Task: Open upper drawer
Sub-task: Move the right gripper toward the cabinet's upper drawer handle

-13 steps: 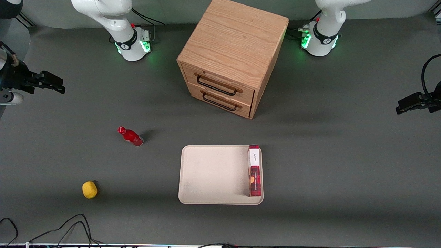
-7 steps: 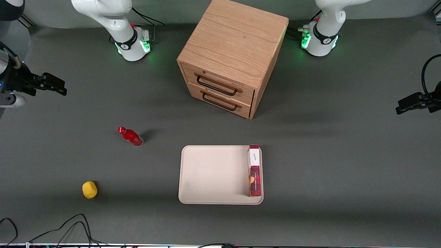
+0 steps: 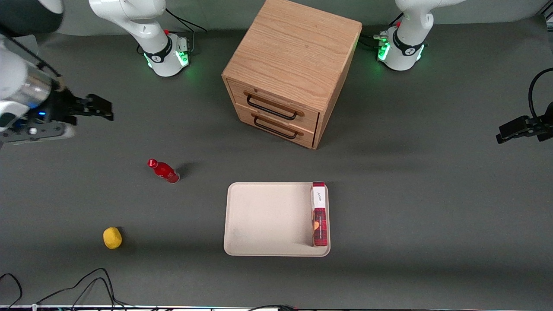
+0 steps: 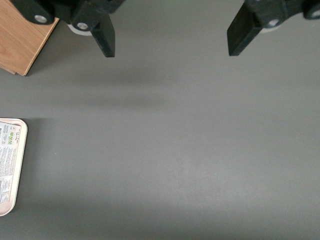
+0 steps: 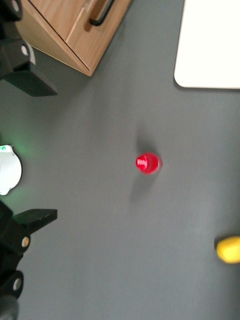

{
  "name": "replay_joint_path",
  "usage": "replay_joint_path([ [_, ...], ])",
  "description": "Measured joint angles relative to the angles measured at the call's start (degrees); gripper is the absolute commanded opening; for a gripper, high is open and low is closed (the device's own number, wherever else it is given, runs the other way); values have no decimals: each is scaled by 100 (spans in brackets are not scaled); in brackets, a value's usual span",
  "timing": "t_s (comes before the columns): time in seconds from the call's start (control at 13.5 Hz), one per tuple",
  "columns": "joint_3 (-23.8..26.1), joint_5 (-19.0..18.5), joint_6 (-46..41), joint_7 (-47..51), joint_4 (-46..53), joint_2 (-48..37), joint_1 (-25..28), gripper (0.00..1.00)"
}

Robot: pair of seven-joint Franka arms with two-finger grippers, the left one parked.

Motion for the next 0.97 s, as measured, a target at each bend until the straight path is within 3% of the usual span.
replay_joint_path([
  [0.45,31,247,80,189,349,642,937,100],
  [0.97,76,866,50,187,821,907,1686,100],
])
